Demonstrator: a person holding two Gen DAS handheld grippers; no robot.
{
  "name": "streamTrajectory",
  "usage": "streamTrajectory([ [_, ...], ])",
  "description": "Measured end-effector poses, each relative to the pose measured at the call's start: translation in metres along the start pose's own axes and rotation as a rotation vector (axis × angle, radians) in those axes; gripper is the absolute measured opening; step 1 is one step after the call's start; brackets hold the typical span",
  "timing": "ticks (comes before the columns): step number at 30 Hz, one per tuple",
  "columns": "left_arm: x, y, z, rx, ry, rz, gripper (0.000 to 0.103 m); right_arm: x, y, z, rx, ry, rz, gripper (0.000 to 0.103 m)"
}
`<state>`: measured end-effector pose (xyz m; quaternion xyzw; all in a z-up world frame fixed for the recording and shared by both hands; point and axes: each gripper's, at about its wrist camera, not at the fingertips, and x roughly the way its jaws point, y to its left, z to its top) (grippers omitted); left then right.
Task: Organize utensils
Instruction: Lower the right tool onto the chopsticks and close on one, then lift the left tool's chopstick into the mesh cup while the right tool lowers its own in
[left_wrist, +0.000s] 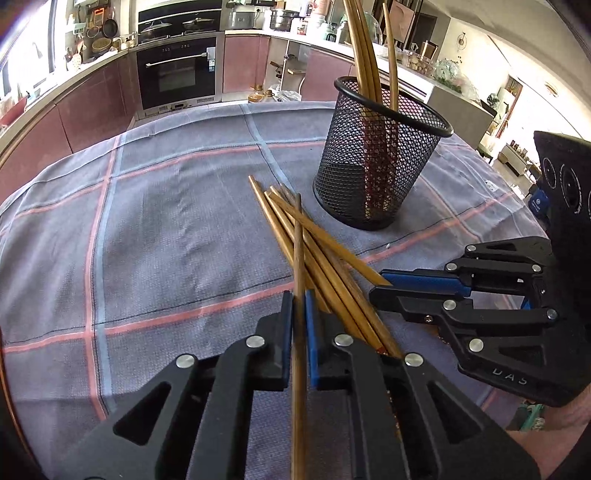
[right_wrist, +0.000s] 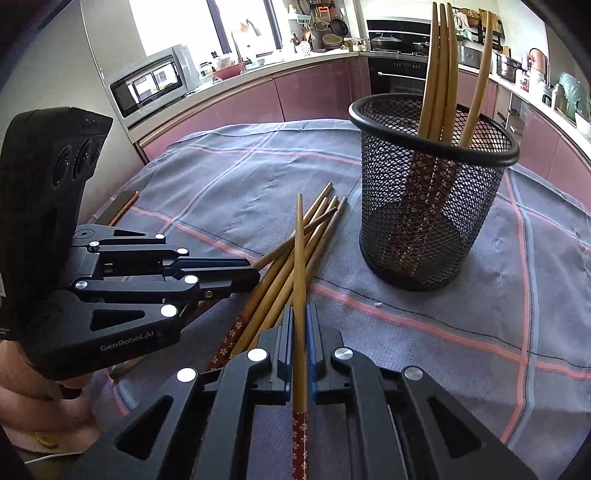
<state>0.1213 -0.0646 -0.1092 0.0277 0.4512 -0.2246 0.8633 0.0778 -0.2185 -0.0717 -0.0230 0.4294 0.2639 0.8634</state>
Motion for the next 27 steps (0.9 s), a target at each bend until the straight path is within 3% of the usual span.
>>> streamTrajectory([
  [13, -0.064, -0.002, 0.016, -0.001, -0.134, -0.108, 0.007, -0.062, -0.006, 0.007, 0.005, -0.165, 0.036, 0.006],
  [27, -0.145, -0.005, 0.044, -0.011, -0.349, -0.235, 0.007, -0.114, -0.023, 0.030, 0.028, -0.340, 0.045, 0.006],
])
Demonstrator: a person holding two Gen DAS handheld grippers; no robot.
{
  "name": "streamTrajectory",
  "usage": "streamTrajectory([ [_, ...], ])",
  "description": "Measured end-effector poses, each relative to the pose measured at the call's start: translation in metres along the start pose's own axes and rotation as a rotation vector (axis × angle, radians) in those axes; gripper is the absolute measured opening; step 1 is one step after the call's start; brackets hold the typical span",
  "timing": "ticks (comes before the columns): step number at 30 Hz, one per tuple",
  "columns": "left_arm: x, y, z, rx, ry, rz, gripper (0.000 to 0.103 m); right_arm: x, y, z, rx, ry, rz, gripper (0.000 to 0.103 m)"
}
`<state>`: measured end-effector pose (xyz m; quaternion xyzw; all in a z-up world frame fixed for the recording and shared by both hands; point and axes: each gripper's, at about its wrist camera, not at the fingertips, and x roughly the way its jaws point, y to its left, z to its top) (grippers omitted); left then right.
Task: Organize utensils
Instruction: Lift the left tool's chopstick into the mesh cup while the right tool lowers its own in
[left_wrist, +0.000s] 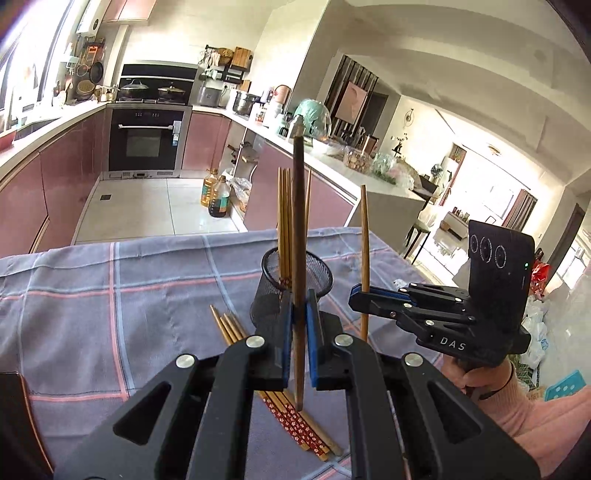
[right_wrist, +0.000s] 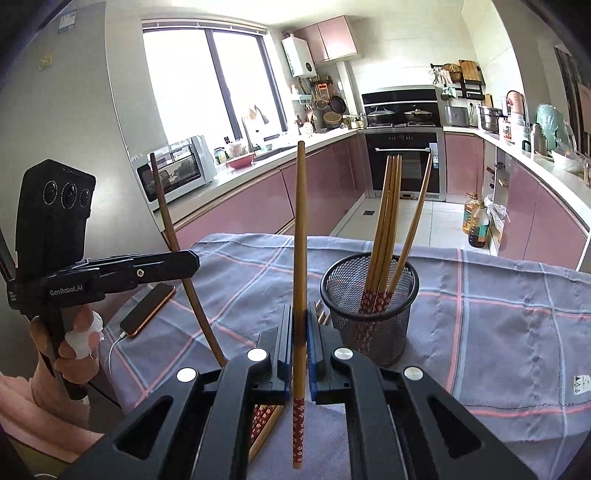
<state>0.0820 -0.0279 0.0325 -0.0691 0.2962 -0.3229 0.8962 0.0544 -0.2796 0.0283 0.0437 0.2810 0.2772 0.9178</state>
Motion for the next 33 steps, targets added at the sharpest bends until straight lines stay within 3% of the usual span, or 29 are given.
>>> streamTrajectory([
  [11, 0.004, -0.007, 0.054, -0.011, -0.133, -0.013, 0.007, -0.010, -0.020, 0.050, 0.014, -0.147, -0.049, 0.006],
  [19, 0.020, -0.015, 0.085, 0.013, -0.177, 0.008, 0.007, -0.002, -0.038, 0.076, 0.056, -0.216, -0.068, 0.006],
  [26, 0.054, -0.021, 0.085, 0.057, -0.102, 0.058, 0.007, 0.021, -0.051, 0.075, 0.083, -0.217, -0.082, 0.006],
  [33, 0.084, -0.023, 0.069, 0.115, 0.022, 0.084, 0.007, 0.043, -0.059, 0.062, 0.108, -0.150, -0.087, 0.006],
])
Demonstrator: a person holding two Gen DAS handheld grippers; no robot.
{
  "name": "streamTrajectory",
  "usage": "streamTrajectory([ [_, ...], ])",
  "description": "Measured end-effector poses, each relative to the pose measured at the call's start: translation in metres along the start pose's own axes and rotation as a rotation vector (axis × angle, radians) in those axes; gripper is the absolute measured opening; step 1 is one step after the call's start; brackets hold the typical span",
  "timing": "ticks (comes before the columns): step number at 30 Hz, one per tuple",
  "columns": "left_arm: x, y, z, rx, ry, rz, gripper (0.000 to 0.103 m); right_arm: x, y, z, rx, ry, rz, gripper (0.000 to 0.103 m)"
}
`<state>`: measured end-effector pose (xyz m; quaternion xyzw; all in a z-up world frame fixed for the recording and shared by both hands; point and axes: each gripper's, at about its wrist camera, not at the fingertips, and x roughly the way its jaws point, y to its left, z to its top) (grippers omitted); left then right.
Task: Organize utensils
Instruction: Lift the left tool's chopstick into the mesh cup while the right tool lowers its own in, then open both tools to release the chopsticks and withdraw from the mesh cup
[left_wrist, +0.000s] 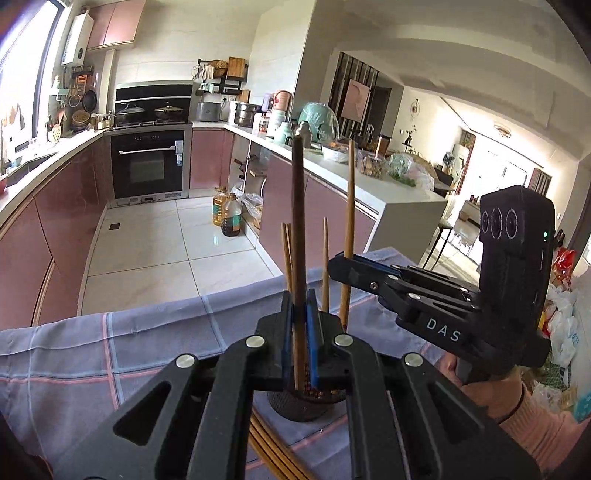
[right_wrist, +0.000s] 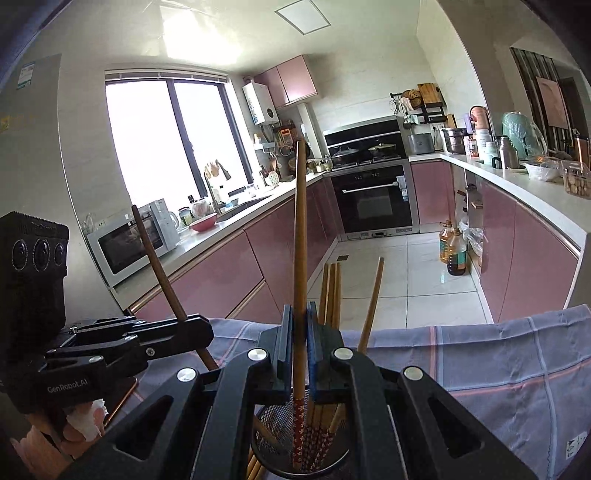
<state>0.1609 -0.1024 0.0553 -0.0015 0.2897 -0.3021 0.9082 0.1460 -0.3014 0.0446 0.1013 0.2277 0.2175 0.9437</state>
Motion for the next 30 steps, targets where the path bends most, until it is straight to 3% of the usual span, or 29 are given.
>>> streamTrajectory([
  [6, 0.019, -0.001, -0.008, 0.034, 0.096, 0.004, 0.007, 0.013, 0.000, -0.013, 0.004, 0.083, -0.005, 0.006],
  [17, 0.054, 0.008, -0.001, 0.012, 0.165, 0.002, 0.008, 0.032, -0.001, -0.022, 0.017, 0.171, -0.046, 0.008],
  [23, 0.060, 0.013, -0.007, -0.010, 0.172, 0.003, 0.008, 0.033, 0.000, -0.024, 0.024, 0.173, -0.053, 0.008],
  [28, 0.054, 0.018, -0.011, -0.049, 0.144, -0.002, 0.017, 0.027, 0.002, -0.025, 0.017, 0.161, -0.049, 0.009],
  [30, 0.046, 0.021, -0.015, -0.064, 0.123, -0.003, 0.022, 0.021, 0.006, -0.025, 0.009, 0.150, -0.038, 0.014],
])
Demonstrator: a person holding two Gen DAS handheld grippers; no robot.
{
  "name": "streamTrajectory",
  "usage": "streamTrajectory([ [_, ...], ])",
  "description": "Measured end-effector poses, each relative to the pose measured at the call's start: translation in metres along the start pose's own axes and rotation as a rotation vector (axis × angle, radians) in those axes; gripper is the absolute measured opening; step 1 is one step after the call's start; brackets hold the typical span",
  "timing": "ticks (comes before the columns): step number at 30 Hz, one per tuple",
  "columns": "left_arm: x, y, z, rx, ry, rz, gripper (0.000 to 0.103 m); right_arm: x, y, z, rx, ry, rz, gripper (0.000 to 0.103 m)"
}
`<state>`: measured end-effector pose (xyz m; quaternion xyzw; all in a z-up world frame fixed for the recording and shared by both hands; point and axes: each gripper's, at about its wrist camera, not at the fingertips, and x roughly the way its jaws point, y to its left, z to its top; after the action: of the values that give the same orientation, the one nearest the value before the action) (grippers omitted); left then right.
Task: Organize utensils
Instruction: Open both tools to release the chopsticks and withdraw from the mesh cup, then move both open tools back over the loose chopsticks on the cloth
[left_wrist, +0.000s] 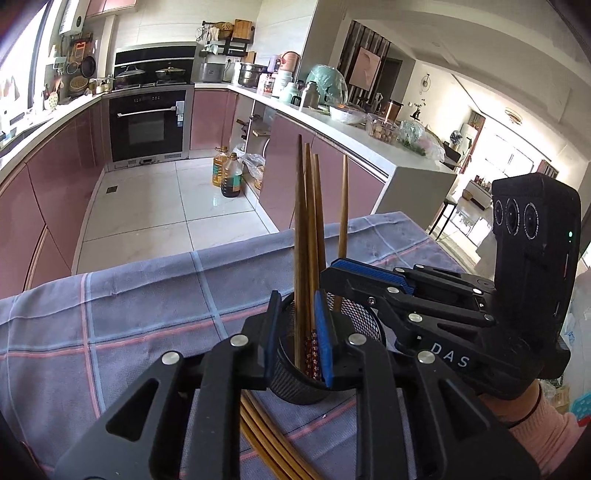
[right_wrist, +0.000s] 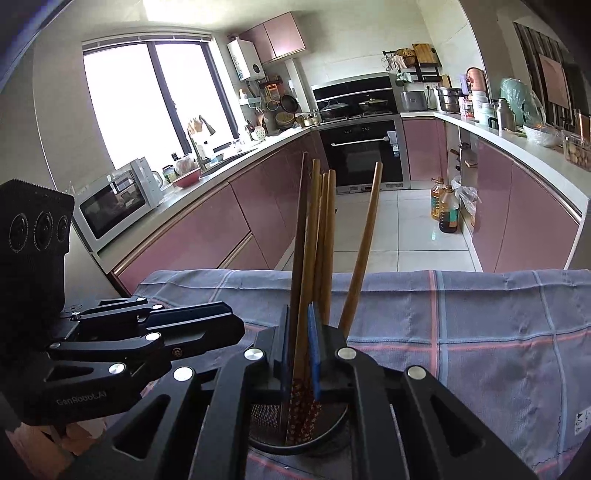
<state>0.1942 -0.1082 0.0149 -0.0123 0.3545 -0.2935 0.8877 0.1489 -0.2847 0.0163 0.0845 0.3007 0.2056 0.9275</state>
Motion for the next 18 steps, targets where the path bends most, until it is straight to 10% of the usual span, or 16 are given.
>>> streamTrajectory([
  [8, -0.049, 0.013, -0.034, -0.017, -0.123, 0.076, 0.045, -0.040, 0.028, -0.020, -0.102, -0.044, 0.077, 0.035],
  [18, -0.054, 0.037, -0.107, -0.067, -0.046, 0.193, 0.065, -0.026, 0.044, -0.082, -0.127, 0.106, 0.120, 0.045],
])
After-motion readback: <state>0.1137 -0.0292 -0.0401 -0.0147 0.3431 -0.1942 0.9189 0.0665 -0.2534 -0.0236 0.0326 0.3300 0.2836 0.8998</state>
